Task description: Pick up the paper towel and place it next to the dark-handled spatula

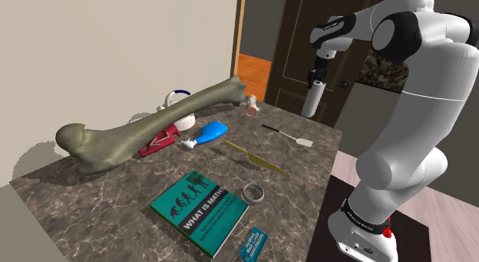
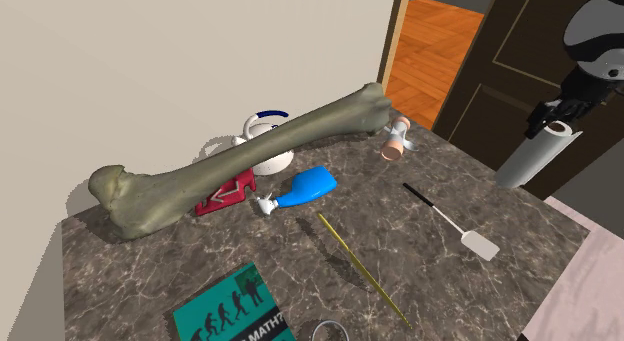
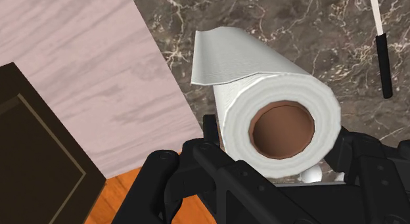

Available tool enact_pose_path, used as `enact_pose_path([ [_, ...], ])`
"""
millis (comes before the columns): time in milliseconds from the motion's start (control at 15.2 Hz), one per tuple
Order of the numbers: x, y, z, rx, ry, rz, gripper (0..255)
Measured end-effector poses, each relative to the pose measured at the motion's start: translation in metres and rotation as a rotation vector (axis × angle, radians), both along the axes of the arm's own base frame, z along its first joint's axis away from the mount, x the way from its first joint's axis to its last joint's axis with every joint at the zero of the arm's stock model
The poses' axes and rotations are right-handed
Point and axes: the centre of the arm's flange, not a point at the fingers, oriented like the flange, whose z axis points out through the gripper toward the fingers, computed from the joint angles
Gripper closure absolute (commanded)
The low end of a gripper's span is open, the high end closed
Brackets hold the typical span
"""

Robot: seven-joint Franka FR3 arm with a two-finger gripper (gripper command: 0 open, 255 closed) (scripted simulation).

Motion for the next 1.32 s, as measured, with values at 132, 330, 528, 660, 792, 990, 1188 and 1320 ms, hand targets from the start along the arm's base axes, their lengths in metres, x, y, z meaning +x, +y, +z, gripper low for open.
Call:
enact_pose_path([
  [132,0.001,0.0,-0.011,0.0,0.0,0.0,255],
  [330,-0.001,0.001,-0.026,0.0,0.0,0.0,255],
  [528,0.0,0.001,-0.042,0.0,0.0,0.0,255],
  [660,0.0,0.001,-0.049,0.0,0.0,0.0,255],
  [792,0.0,0.001,-0.051,0.0,0.0,0.0,255],
  [990,0.0,0.001,-0.052,0.0,0.0,0.0,255],
  [1188,0.0,0.001,-0.052,0.0,0.0,0.0,0],
  [1320,0.0,0.001,-0.052,0.0,0.0,0.0,0],
])
